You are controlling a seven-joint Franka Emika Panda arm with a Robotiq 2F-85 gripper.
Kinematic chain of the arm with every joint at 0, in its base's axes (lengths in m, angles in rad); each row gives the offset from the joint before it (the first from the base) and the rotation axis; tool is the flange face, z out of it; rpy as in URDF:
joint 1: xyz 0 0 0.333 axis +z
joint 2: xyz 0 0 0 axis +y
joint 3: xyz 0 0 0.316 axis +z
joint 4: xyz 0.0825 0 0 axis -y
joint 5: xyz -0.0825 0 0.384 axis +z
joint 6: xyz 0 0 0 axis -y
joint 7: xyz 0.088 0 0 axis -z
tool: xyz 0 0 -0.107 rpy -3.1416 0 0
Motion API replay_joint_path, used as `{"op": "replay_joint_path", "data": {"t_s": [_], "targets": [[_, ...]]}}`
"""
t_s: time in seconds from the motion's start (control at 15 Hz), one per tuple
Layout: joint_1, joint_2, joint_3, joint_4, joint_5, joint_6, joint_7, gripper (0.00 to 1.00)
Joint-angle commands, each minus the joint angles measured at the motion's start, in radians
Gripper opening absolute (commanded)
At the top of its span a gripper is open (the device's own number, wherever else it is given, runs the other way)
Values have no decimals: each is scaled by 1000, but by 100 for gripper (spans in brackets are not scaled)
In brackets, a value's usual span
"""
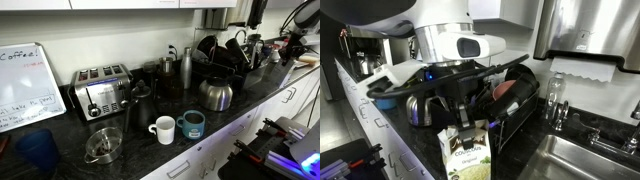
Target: Move the white box to the right
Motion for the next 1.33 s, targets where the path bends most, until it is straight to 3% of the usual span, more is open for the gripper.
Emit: {"op": "replay_joint_path", "data": {"t_s": [0.0, 0.4, 0.47, 1.27], "targets": [[13, 18, -15, 17, 36, 1, -45, 1], [12, 14, -16, 14, 38, 6, -52, 1], [-5, 2, 2, 2, 16, -3, -23, 5], [5, 41, -1, 10, 27, 21, -15, 1]]}}
